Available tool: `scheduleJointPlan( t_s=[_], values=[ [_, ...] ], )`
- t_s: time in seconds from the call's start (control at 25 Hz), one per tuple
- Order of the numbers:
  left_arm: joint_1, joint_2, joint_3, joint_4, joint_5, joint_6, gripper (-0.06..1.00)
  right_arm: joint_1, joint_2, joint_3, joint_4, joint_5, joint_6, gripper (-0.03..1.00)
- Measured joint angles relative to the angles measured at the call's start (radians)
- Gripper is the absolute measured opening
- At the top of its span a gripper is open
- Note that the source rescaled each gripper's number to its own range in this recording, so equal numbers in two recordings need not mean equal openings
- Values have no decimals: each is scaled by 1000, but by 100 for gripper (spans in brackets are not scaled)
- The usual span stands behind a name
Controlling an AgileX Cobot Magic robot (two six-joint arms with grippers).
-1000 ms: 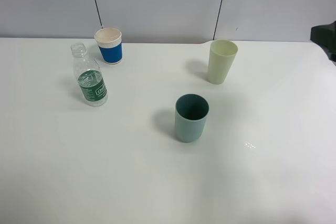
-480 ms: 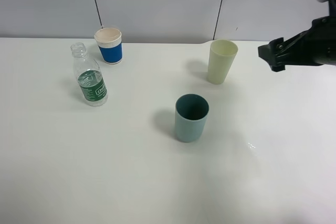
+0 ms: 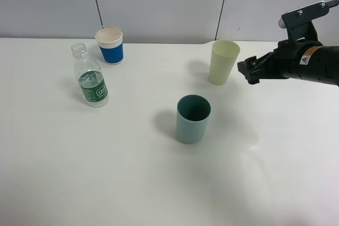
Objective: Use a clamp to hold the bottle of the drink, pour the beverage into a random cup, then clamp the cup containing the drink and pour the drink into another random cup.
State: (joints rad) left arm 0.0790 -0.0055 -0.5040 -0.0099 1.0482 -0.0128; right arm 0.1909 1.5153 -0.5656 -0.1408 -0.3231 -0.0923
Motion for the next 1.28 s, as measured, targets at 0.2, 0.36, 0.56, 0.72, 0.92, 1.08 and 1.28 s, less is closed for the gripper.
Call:
scheduleJointPlan(
  t_s=[0.2,0.36,0.56,0.72,0.92,1.08,1.28],
  values=[
    [0,0,0,0,0,0,100,0,108,-1,0,-144,-48,75],
    [0,0,0,0,0,0,100,0,196,-2,0,-268,-57,75],
    [0,0,0,0,0,0,100,0,313,-3,1,-458,-65,75],
    [0,0,0,0,0,0,100,0,411,-3,3,-672,-63,75],
    [0,0,0,0,0,0,100,0,506,-4,3,-832,-53,75],
    [0,0,0,0,0,0,100,0,543,-4,3,-856,-53,75],
    [0,0,0,0,0,0,100,-1,581,-5,3,-879,-53,75]
  ],
)
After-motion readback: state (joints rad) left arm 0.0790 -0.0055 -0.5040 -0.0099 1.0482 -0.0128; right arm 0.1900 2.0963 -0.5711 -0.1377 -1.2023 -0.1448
